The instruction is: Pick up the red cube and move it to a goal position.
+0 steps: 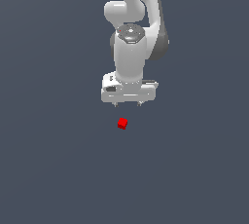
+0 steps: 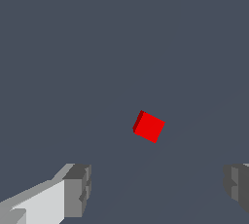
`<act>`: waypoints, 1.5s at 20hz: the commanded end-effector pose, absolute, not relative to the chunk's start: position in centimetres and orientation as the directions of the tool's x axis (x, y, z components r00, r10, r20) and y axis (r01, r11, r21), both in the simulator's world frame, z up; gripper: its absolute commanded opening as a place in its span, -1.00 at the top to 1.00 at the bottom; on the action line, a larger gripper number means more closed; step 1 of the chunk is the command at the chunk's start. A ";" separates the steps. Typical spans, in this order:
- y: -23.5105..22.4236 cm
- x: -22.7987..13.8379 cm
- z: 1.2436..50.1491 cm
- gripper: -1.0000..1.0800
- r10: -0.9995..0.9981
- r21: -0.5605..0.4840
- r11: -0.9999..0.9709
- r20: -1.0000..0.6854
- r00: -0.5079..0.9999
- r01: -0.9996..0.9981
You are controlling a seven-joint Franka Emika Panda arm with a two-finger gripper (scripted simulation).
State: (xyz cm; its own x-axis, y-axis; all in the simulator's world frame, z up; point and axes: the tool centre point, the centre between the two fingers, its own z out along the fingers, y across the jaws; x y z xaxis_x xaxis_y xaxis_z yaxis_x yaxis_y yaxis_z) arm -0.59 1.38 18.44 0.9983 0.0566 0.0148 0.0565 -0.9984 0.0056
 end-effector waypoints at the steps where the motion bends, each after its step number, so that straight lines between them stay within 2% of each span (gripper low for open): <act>1: 1.4 -0.6 18.4 -0.92 0.057 0.006 -0.998 0.015 0.998 0.057; 10: 1.0 -0.5 16.2 -0.92 -0.005 0.005 -1.000 0.013 1.000 -0.005; 23: -0.5 -0.5 6.0 -0.92 -0.276 0.004 -0.961 0.005 0.961 -0.276; 30: -1.0 -0.5 2.6 -0.92 -0.361 0.002 -0.932 0.001 0.932 -0.361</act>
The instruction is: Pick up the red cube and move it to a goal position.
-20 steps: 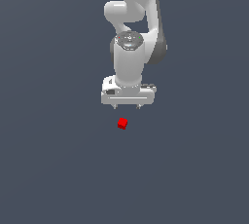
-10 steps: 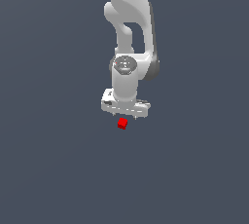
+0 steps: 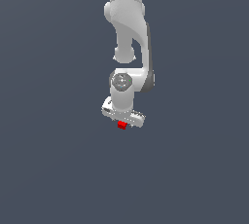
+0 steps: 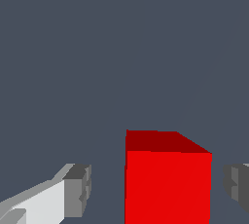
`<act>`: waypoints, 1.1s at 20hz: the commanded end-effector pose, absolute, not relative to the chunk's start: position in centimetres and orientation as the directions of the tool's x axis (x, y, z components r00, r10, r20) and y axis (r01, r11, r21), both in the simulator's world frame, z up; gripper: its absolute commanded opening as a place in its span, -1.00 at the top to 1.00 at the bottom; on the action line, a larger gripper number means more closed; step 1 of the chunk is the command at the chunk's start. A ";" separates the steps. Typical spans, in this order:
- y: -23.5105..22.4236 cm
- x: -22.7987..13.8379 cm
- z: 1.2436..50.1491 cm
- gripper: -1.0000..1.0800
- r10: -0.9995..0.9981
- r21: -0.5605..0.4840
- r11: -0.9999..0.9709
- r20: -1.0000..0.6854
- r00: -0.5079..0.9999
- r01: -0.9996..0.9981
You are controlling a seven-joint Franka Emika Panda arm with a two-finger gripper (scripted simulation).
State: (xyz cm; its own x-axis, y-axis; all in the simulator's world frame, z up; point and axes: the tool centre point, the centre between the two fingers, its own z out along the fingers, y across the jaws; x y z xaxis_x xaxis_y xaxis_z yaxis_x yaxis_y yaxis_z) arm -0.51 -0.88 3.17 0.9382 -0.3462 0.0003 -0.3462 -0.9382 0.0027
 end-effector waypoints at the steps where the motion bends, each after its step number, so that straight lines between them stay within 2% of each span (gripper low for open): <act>1: -1.0 -0.5 2.4 -0.92 -0.367 0.001 -0.930 0.001 0.930 -0.367; 5: -1.0 -0.4 2.0 -0.92 -0.378 0.001 -0.926 0.000 0.926 -0.378; 6: -1.0 -0.4 2.0 1.00 -0.378 0.001 -0.926 0.000 0.926 -0.378; 22: -1.1 -0.7 2.8 1.00 -0.377 0.001 -0.926 0.000 0.926 -0.377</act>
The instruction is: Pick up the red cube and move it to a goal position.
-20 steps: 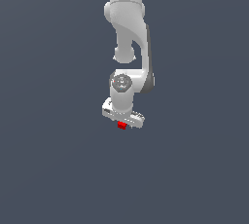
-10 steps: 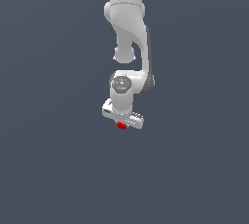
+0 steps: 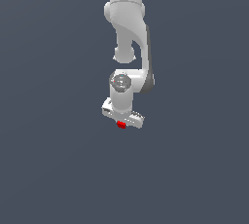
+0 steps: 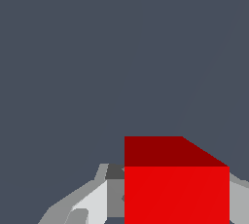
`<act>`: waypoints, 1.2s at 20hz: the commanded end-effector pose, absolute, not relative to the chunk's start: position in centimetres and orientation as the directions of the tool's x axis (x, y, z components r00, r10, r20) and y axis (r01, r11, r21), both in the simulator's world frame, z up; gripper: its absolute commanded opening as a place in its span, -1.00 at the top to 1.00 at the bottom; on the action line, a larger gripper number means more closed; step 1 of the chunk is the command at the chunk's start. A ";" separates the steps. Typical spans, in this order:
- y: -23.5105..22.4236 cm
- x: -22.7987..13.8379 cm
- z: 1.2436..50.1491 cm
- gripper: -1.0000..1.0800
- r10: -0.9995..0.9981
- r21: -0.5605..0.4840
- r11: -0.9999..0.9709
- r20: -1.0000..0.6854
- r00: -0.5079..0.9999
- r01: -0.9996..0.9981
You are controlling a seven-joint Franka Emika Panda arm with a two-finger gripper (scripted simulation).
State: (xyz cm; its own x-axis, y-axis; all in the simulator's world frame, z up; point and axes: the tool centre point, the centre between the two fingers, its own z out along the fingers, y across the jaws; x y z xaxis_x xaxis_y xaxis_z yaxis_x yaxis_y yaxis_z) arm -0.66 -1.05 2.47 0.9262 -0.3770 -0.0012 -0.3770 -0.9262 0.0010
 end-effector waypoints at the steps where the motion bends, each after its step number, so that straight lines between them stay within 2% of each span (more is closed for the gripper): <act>1: -1.1 -0.8 3.1 1.00 -0.377 0.001 -0.926 0.000 0.926 -0.377; 10: -1.9 -2.3 7.9 1.00 -0.377 0.000 -0.926 0.000 0.926 -0.377; 24: -4.0 -6.0 20.4 1.00 -0.378 -0.001 -0.926 0.000 0.926 -0.378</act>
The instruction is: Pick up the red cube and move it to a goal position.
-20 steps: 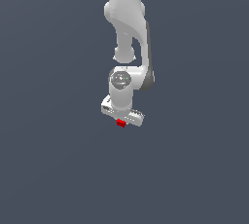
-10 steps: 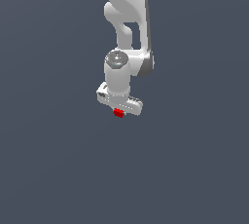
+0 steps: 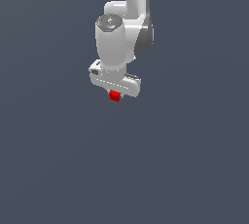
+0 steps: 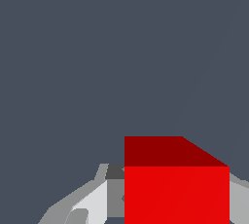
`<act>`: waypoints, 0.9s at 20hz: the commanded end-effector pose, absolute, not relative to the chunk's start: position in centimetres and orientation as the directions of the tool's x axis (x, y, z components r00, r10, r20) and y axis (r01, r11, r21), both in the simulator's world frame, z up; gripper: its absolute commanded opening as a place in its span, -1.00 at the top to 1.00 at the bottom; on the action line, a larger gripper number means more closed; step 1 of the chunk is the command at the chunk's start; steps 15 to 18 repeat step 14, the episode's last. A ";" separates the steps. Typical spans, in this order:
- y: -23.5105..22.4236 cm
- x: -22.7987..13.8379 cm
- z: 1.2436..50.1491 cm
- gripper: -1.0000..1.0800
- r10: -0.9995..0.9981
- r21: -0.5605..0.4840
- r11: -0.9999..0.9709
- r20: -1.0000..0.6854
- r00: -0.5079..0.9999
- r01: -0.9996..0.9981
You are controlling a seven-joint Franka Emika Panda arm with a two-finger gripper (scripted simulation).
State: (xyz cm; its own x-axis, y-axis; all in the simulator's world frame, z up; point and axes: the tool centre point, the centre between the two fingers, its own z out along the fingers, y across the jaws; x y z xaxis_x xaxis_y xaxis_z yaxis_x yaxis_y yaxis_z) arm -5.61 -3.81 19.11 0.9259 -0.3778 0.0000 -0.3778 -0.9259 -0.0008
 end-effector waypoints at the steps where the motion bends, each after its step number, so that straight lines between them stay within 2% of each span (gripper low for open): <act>1: -4.2 -6.2 21.1 1.00 -0.378 -0.001 -0.926 0.000 0.926 -0.378; 9: -4.9 -7.2 25.2 1.00 -0.378 0.000 -0.926 0.000 0.926 -0.378; 18: -5.0 -7.3 25.9 1.00 -0.378 0.000 -0.926 0.000 0.926 -0.378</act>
